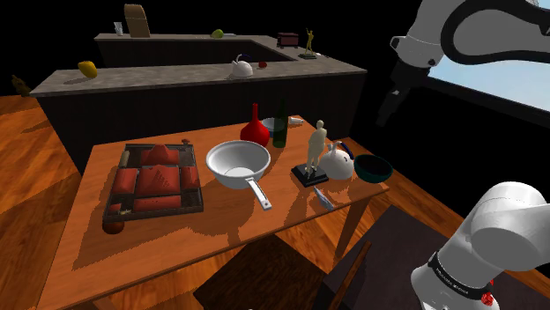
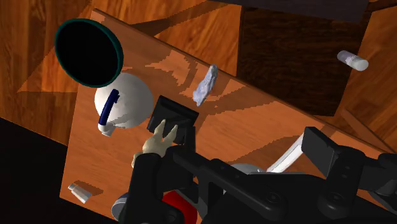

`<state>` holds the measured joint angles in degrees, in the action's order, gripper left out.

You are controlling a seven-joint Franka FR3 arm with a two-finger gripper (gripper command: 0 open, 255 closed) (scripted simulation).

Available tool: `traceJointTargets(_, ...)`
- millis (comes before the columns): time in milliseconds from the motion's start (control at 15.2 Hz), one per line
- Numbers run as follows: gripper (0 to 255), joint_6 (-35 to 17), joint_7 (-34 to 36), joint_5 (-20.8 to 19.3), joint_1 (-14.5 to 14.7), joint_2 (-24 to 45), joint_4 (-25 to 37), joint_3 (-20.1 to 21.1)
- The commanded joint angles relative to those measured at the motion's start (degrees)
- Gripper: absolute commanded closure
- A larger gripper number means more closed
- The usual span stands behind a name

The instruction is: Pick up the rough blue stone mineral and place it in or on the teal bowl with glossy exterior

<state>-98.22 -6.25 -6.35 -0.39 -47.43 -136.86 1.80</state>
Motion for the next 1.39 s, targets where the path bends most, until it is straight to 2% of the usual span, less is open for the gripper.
traceJointTargets(0, 0, 0.0, 0.0, 0.0, 0.0, 0.0, 0.0, 0.0)
traceJointTargets(660, 0, -18.6, 8.4, -0.7, -2.7, 10.5, -10.8, 1.6)
traceJointTargets(1320, 0, -38.1, 18.5, -4.0, -6.7, 29.6, -14.0, 3.7)
